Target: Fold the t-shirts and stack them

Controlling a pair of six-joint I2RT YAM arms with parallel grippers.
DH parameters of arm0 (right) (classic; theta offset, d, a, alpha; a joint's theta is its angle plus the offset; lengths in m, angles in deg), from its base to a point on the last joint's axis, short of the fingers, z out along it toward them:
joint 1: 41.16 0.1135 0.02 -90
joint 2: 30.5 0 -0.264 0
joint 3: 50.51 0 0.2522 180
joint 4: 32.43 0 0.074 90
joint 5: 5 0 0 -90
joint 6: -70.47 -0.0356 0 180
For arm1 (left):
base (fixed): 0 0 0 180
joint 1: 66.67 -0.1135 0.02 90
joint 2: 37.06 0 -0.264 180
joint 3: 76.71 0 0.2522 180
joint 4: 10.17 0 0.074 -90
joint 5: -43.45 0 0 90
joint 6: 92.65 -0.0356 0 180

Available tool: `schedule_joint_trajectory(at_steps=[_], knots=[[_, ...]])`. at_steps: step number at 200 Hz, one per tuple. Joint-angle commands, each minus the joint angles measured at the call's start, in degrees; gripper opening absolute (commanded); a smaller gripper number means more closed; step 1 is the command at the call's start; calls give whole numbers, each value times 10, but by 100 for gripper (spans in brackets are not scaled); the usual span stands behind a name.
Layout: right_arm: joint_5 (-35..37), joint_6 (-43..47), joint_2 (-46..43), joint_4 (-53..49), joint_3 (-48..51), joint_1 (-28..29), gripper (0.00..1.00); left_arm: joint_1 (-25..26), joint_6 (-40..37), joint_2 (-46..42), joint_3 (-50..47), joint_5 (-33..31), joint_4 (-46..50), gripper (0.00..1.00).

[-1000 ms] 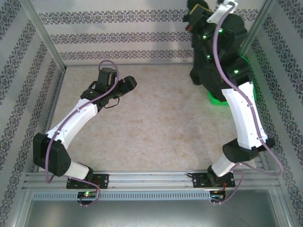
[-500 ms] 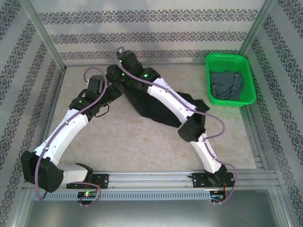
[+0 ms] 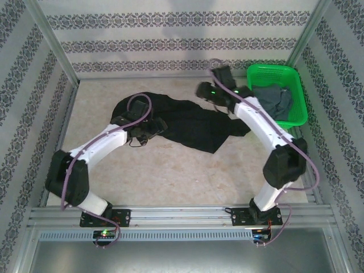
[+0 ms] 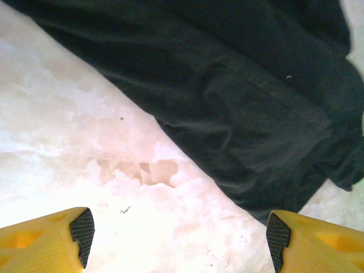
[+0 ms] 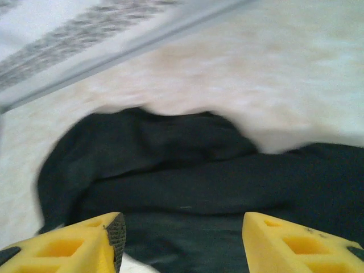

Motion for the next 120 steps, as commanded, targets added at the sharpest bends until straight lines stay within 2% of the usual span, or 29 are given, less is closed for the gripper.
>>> schedule_joint_trajectory(at_steps=[1, 22, 38, 57, 73, 101, 120], knots=[[-19, -6, 0, -1, 83, -15, 58, -17, 30, -2, 24, -8, 0, 80], [-54, 2, 28, -2, 111, -34, 60, -56, 47, 14, 30, 13, -10, 80], [-80, 0, 59, -11, 97, -31, 60, -121, 59, 27, 32, 23, 18, 83], [-73, 1, 85, -23, 72, -10, 62, -205, 57, 41, 22, 33, 4, 84], [-74, -16, 103, -22, 62, 1, 63, -256, 34, 70, 41, 33, 6, 85], [-80, -59, 140, -22, 60, 0, 65, -313, 0, 129, 74, 34, 15, 87], [-84, -70, 162, -21, 51, -2, 66, -333, -6, 167, 77, 56, -18, 88]])
